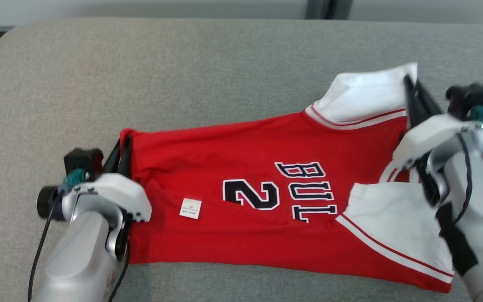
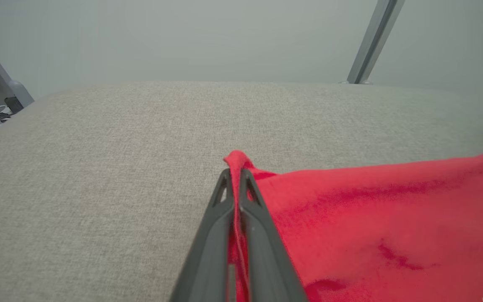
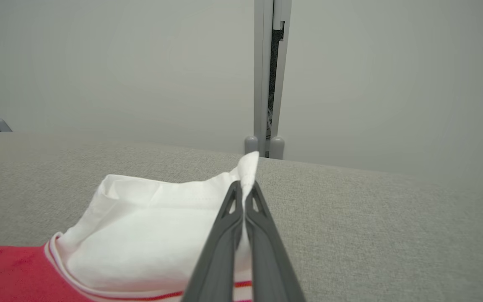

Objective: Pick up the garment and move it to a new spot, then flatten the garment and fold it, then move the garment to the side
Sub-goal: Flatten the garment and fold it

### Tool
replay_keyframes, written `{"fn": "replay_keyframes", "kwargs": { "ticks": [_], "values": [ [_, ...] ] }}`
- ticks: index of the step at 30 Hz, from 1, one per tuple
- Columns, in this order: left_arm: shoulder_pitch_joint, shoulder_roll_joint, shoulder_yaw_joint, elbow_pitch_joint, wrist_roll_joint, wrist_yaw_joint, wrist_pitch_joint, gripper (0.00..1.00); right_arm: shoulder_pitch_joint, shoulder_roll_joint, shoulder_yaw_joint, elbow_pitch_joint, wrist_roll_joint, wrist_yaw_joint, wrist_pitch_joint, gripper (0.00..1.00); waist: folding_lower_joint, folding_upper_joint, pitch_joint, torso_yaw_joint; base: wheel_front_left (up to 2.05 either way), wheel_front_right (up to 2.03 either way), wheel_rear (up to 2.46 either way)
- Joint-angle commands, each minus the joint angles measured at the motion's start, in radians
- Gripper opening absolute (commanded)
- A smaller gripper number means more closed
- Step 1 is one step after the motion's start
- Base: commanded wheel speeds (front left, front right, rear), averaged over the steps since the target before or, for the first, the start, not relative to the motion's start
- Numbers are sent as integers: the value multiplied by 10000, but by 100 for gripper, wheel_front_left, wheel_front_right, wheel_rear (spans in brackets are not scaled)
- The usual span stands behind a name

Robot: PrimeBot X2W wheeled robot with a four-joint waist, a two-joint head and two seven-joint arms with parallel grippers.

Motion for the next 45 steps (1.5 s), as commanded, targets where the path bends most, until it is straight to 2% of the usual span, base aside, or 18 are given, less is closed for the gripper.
{"fn": "replay_keyframes", "kwargs": {
  "ticks": [1,7,13,25,26,28,29,30,31,37,40,45],
  "values": [
    [263,135,81,37,102,-75,-40,0,422,65,33,-257,172,-4,-37,0,0,0,-366,-346,0,0,0],
    [1391,197,453,114,419,-297,-42,0,2386,404,157,-1649,1013,-4,-39,0,0,0,-974,-862,0,0,0],
    [2266,129,853,223,633,-422,-42,0,3835,667,90,-2426,1703,-4,-38,0,0,0,-1563,-1243,0,0,0],
    [3429,195,1642,36,1202,-446,-41,0,5686,951,60,-2779,1856,-4,-39,0,0,0,-2225,-1628,0,0,0],
    [3483,212,1707,-27,1262,-368,-42,7,5742,952,2,-2735,1830,-4,-41,0,0,0,-2241,-1630,0,0,0],
    [3621,225,1863,-197,1393,-268,-41,85,5820,947,-108,-2642,1689,-4,-41,0,0,0,-2253,-1620,0,0,0],
    [3683,224,1950,-322,1466,-212,-41,100,5836,954,-212,-2574,1667,-4,-41,6,0,0,-2253,-1612,0,0,0],
    [3751,208,2057,-529,1536,-145,-41,100,5854,968,-341,-2519,1693,-4,-41,44,0,0,-2252,-1596,0,0,0],
    [3849,184,2183,-713,1600,-76,-41,100,5839,984,-445,-2541,1688,-4,-41,98,0,0,-2250,-1579,0,0,0],
    [4799,-119,3054,-2436,1950,116,-29,100,5854,1080,-1250,-2934,1585,-4,-41,100,0,0,-2288,-1378,0,0,0],
    [5068,-261,3242,-2697,2043,74,-29,100,5831,1111,-1386,-2955,1494,-4,-40,100,0,0,-2284,-1259,0,0,0],
    [5387,-507,3316,-2979,2429,-90,-30,100,5502,1141,-1290,-1803,1186,-4,202,100,0,0,-2199,-912,0,0,0]
  ]
}}
